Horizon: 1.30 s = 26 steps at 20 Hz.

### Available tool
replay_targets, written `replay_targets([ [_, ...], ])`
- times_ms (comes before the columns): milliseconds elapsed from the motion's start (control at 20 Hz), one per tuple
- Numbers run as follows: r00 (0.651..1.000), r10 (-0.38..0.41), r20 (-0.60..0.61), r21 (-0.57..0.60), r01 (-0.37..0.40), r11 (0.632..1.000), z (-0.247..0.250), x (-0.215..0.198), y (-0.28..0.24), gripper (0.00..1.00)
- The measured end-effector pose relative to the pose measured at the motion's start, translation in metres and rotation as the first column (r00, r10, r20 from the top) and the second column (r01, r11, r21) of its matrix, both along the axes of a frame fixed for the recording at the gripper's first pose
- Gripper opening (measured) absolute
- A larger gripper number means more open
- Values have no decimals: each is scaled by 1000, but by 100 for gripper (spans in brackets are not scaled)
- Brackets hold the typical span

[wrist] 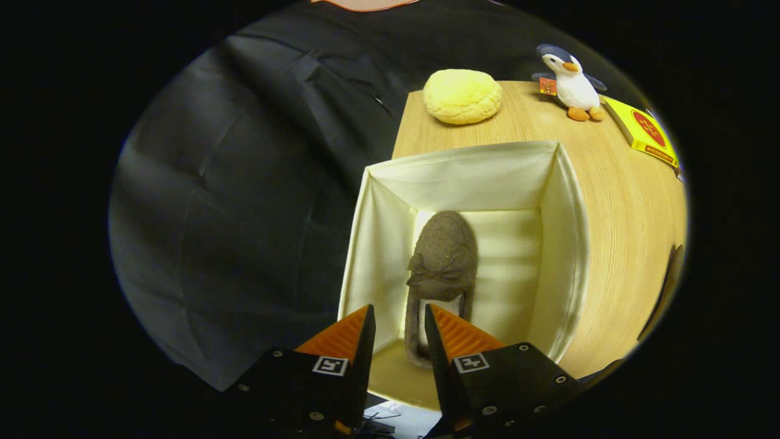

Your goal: Open the storage box then place both shoes into the box .Put the left shoe in first, then the right shoe, with the right side of both shoes facing outward in a uniform manner.

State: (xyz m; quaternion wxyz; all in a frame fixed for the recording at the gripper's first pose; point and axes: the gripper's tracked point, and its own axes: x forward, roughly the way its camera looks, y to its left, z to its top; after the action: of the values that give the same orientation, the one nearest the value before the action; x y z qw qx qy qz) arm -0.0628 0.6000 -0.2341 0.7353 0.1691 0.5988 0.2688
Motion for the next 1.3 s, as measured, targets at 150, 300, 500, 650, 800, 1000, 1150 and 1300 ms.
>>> replay_targets([
  [150, 999, 11, 45, 81, -14, 997, 29, 1, -24, 65],
  [300, 994, 12, 112, 112, -25, 993, 54, 3, -63, 76],
  [500, 981, -16, 194, 100, -3, 995, 68, 8, -127, 89],
  [650, 970, -65, 233, 11, 64, 998, 54, 17, -191, 93],
  [800, 965, -104, 239, -50, 120, 992, 33, 17, -248, 93],
  [1000, 957, -146, 252, -198, 199, 960, -14, 16, -341, 93],
  [1150, 955, -166, 245, -253, 228, 940, -43, 7, -389, 93],
  [1300, 960, -196, 200, -293, 249, 923, -75, -10, -435, 93],
])
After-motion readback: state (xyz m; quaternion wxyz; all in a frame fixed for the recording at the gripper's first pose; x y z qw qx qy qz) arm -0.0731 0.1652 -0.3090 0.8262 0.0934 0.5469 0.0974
